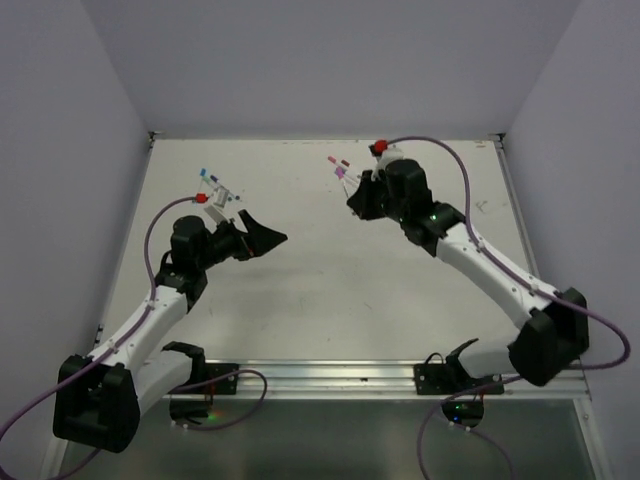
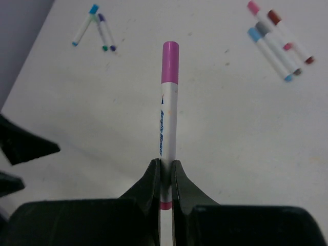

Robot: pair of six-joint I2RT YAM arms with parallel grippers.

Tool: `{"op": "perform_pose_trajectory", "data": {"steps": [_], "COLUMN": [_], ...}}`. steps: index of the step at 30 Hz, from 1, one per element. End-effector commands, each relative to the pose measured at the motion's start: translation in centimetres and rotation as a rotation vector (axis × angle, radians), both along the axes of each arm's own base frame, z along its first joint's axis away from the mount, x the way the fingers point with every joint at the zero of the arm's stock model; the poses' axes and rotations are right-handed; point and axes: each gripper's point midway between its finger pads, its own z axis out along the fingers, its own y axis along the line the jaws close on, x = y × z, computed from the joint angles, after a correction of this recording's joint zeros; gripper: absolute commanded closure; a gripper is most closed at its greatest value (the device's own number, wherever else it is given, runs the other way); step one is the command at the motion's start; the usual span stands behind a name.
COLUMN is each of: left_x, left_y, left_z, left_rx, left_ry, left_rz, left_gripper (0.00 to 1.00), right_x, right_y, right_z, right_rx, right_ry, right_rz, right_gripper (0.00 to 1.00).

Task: Open the pen caps

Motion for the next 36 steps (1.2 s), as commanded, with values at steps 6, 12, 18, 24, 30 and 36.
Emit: {"op": "perform_pose_trajectory", "data": {"steps": [6,12,18,24,30,36], "left_x": [-3.0,-3.8,-3.9,-2.9,-1.8,-1.6], "left_y": [-2.0,-4.0,-5.8,-6.6,-6.9,-7.1], "left_z": [0.8,1.2,1.5,0.9,1.4,1.2], "left_rx": [-0.191,-0.243,-0.329,-0.383,-0.416,-0.418], "left_ry": [-0.009,-0.015,0.037,0.105,0.119,0.134], "left_rz": [-0.128,-0.172,-0.203,-0.187,-0.165,-0.161], "left_gripper": [0.11,0.14,0.17,0.20,0.21,0.24], "right_x": [-12.9,-15.0,-15.8,-16.2,-16.8,-16.9], "right_y": [1.7,2.4,4.1,5.8,7.4,8.3], "right_z": [-4.9,-4.3,-3.7,-3.7,-4.1,-4.4], "right_rx": [0.157,0.236,0.272,0.281,0.256,0.251], "right_ry": [0.160,0.157,0.148,0.144,0.142,0.141], "right_rz": [0.176,0.223,0.272,0.319,0.362,0.377], "right_gripper": [1.00,1.00,1.00,1.00,1.00,1.00]}}
